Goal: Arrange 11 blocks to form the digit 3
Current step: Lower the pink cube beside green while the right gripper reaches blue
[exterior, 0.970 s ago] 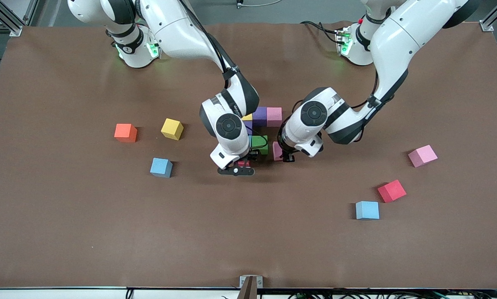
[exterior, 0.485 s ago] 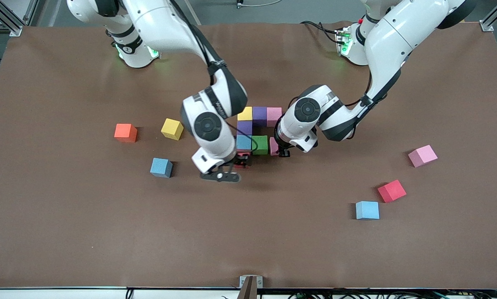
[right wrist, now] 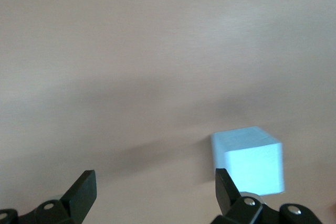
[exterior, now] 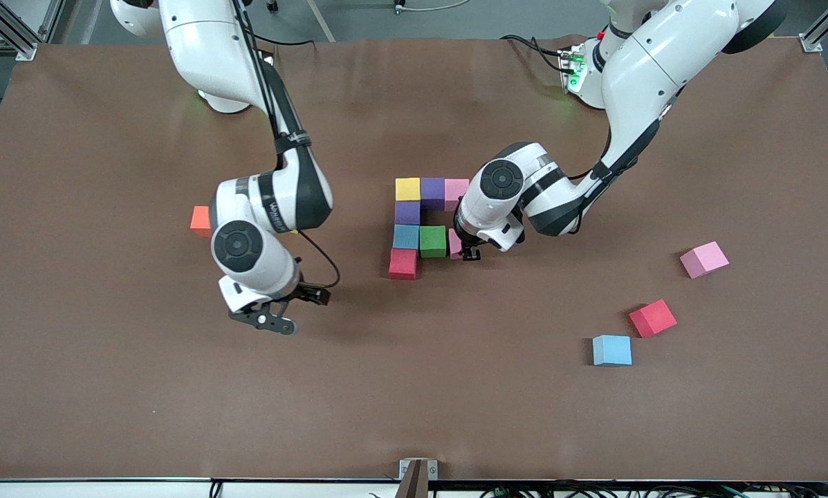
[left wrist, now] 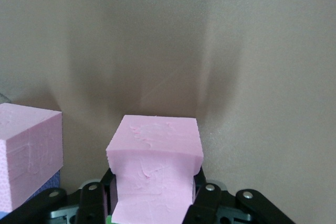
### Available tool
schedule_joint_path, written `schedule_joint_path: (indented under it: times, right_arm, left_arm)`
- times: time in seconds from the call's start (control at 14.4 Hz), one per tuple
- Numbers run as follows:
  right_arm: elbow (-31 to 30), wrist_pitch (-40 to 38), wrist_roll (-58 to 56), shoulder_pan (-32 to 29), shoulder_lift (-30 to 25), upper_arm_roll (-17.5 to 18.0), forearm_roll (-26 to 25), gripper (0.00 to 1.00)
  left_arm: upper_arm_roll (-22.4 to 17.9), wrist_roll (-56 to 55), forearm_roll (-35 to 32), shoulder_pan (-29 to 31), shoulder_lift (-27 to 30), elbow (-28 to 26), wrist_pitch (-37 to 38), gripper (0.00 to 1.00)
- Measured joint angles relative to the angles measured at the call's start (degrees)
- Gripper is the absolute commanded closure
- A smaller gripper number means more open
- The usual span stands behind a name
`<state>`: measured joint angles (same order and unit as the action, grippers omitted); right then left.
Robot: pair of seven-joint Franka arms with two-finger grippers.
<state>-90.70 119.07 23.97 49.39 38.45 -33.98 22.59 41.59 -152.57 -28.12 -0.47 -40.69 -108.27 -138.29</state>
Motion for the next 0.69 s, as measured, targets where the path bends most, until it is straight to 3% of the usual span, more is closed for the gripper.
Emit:
schedule_joint_path:
  times: [0.28,0.69]
  right_arm:
    - [-13.3,12.6,-7.7,0.0,-2.6,-0.6,0.0,0.00]
    - [-18.8,14.7,-10.8,-0.1,-5.2,-0.8,0.0,0.00]
  left_arm:
    - [0.0,-0.1,0.0,-0.1,0.0,0.0,-0.2,0.76]
    - [0.0,-0.1,-0.1,-0.3,0.0,0.0,-0.3,0.76]
